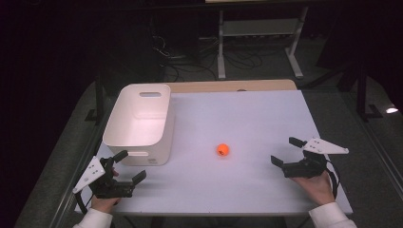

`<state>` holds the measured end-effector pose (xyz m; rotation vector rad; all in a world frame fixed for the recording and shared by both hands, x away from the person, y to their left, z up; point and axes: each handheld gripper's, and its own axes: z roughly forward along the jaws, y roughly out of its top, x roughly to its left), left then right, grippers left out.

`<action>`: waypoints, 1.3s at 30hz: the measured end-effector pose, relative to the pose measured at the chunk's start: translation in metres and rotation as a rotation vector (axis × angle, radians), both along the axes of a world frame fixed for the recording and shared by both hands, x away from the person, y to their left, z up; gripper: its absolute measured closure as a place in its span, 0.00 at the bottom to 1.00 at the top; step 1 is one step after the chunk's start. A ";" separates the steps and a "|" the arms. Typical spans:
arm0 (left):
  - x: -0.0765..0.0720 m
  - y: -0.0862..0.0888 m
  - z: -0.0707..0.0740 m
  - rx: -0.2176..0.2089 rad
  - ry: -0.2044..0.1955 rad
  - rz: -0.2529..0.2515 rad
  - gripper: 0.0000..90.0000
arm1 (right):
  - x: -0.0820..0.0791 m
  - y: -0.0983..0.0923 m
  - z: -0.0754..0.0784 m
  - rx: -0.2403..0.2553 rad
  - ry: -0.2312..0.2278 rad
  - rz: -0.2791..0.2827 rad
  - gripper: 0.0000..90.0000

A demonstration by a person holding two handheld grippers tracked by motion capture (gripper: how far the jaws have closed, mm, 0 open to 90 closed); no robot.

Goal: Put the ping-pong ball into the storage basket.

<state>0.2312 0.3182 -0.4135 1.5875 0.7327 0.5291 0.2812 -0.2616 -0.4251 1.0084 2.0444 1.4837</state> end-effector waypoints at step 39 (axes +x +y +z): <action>-0.001 0.004 -0.001 0.013 0.010 0.034 0.00 | 0.010 0.022 0.021 -0.061 0.031 0.066 0.00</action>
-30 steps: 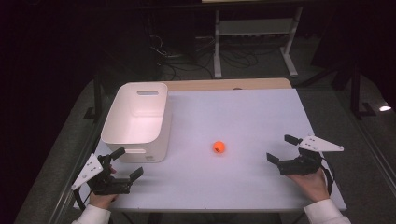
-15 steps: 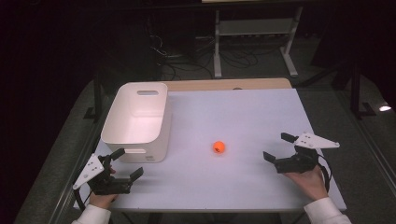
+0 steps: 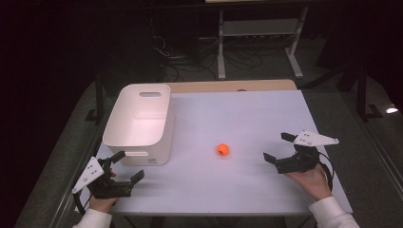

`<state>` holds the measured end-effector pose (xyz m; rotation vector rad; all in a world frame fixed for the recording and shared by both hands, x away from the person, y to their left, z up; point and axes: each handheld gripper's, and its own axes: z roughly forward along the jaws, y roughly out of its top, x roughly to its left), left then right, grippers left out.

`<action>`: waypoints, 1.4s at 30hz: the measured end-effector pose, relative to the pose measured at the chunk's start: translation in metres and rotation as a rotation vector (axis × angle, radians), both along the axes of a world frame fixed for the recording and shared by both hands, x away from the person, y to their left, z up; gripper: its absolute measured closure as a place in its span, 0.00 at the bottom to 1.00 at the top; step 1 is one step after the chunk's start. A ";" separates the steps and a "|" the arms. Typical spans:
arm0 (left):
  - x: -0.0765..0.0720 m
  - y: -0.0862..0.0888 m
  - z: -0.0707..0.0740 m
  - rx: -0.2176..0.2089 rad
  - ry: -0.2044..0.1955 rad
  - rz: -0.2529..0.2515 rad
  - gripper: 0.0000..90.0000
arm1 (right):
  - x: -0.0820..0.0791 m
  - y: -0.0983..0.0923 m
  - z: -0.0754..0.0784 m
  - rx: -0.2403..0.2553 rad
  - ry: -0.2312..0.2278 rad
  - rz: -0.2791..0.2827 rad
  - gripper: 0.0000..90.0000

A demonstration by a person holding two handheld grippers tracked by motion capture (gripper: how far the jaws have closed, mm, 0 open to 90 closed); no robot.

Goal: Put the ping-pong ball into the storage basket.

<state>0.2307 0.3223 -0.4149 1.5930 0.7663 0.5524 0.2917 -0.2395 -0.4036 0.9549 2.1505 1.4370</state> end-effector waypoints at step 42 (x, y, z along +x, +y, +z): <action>0.000 0.002 0.000 -0.008 0.001 0.012 0.00 | 0.024 0.035 0.020 -0.079 0.043 0.118 0.00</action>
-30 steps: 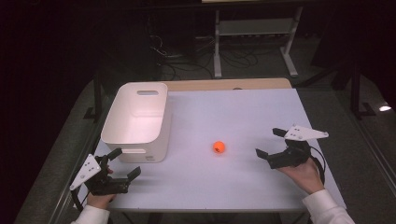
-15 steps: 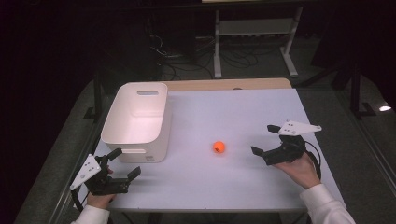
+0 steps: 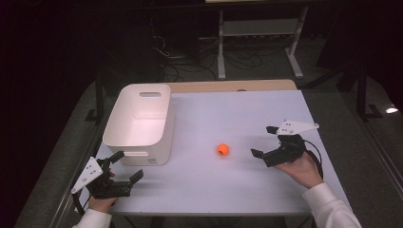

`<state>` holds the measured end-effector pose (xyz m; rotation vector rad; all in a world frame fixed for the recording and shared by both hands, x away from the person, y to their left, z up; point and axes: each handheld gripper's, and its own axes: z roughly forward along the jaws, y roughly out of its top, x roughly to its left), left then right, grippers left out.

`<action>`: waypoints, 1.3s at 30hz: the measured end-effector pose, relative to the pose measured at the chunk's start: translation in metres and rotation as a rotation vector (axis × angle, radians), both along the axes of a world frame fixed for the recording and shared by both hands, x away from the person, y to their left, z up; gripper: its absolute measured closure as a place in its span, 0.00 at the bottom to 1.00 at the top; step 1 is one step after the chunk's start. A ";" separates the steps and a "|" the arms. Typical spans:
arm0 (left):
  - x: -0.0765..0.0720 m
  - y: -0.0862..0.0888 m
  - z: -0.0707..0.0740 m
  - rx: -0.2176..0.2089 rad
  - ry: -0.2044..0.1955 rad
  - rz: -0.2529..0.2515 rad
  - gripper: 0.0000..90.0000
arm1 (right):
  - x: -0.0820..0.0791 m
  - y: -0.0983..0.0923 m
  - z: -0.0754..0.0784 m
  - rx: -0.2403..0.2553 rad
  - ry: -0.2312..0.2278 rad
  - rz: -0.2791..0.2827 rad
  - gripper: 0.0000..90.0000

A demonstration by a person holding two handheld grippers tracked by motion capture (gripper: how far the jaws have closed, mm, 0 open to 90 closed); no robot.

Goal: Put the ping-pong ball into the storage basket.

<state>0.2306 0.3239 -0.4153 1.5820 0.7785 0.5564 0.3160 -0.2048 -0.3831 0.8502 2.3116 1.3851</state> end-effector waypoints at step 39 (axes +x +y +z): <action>0.000 0.002 0.000 0.006 -0.005 0.004 0.00 | 0.025 0.042 0.007 -0.062 0.071 0.126 0.00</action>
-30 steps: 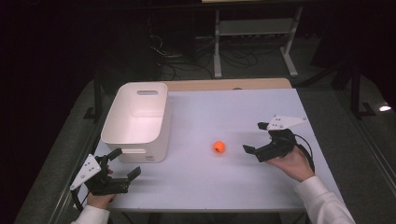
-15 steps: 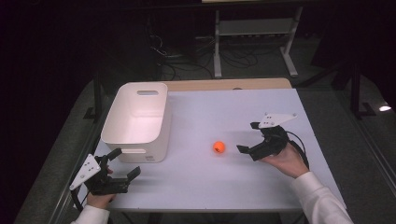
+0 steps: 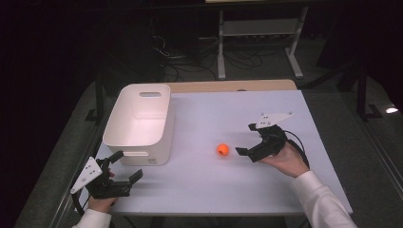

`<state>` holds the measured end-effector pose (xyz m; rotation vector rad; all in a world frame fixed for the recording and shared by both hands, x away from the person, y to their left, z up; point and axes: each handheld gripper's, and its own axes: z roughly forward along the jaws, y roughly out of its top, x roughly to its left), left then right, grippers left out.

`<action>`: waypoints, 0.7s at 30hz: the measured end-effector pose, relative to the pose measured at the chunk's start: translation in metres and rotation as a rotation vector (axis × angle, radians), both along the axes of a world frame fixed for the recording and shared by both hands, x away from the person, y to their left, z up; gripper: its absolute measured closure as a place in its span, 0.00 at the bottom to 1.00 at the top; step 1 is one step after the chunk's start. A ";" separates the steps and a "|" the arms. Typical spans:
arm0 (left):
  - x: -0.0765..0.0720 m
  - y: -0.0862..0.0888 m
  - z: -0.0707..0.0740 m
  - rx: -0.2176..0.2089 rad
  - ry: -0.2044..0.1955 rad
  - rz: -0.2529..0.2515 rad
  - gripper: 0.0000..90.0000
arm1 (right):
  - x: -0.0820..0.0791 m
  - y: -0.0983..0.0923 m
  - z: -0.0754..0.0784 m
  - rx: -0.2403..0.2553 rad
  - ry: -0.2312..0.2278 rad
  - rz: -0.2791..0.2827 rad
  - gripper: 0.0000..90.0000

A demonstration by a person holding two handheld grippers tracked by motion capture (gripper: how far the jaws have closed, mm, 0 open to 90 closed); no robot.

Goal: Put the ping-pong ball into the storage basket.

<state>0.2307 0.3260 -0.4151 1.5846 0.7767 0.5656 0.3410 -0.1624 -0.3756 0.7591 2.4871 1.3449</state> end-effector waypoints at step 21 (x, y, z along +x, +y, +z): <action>-0.001 0.001 0.000 -0.004 0.001 0.019 0.00 | 0.011 0.018 -0.004 -0.032 0.063 0.047 0.00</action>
